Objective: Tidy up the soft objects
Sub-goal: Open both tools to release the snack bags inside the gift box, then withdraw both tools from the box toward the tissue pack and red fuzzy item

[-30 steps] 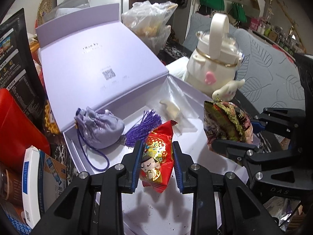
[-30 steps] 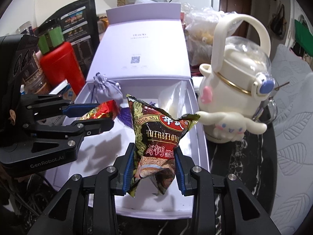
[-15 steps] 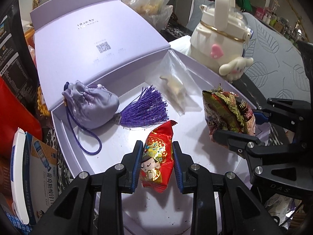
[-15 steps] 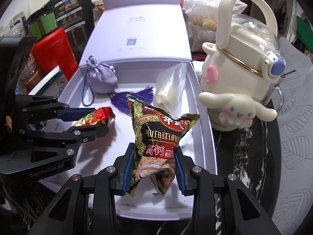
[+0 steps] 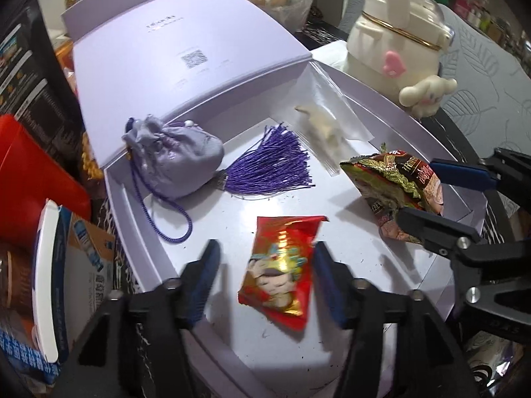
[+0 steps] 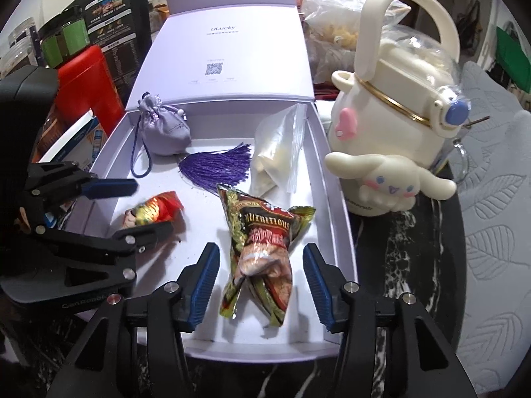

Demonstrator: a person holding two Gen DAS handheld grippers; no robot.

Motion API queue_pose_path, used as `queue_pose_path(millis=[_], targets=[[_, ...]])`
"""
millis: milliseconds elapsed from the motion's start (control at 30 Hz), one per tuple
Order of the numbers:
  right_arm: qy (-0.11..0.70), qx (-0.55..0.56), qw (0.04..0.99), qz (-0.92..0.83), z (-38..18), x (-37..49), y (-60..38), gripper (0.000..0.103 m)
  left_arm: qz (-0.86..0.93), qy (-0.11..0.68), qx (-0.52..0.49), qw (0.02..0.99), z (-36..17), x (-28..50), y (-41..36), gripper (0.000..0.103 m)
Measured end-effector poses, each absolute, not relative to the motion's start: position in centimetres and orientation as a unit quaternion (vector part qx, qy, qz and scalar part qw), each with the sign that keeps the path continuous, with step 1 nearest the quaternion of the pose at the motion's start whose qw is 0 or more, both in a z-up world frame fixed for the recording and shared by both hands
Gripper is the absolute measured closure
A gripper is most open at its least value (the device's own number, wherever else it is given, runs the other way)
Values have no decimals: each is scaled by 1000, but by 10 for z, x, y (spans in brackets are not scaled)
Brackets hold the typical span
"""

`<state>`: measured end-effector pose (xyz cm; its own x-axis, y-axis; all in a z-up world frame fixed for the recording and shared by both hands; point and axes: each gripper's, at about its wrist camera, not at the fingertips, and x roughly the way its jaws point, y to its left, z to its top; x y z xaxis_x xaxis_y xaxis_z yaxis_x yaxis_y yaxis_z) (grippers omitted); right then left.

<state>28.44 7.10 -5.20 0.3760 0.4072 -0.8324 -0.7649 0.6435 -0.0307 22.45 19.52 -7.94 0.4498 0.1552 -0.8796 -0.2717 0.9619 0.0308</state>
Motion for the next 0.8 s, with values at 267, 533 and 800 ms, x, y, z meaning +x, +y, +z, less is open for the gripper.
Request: queue_pose_path(millis=[267,533,800], targets=[[412,-209,809,363,-40,273,62,51,133,493,-58,858,-62,208,193,39],[389,-202,824,360,-16,258,51,51,146,468,-50,870,-36,190,189,39],[359,-192,840,358,14,236,36,51,149,436,-39,886,-2,169,176,39]])
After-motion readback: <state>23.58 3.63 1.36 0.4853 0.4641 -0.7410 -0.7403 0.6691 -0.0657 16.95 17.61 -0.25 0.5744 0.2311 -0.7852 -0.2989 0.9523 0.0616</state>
